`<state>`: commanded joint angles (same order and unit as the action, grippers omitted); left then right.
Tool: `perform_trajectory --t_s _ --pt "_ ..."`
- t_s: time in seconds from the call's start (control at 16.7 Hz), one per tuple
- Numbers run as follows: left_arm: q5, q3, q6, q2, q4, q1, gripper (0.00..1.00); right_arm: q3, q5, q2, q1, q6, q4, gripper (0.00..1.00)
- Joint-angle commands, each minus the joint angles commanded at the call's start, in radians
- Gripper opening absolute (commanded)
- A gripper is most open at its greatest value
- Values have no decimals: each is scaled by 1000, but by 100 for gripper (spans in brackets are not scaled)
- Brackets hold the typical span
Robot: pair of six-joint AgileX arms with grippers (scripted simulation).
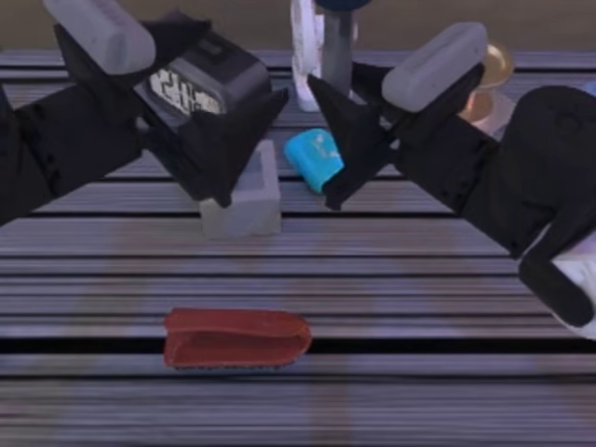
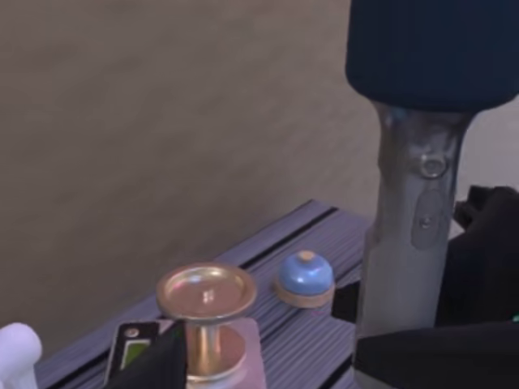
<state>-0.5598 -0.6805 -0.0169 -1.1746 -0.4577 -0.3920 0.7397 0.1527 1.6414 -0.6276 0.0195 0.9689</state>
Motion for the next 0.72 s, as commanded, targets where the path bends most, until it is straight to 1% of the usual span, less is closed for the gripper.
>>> perform_trajectory --t_s 0.24,0.42,0.54,0.72 --pt "-5 -6 0 -8 -4 -3 100 0 0 0 0 0 0 0" --pt "4 -17 0 -21 -8 -9 100 0 0 0 0 0 0 0" --pt "29 -65 1 -79 -25 -37 100 0 0 0 0 0 0 0" --pt "86 -170 2 -229 -62 -96 100 0 0 0 0 0 0 0"
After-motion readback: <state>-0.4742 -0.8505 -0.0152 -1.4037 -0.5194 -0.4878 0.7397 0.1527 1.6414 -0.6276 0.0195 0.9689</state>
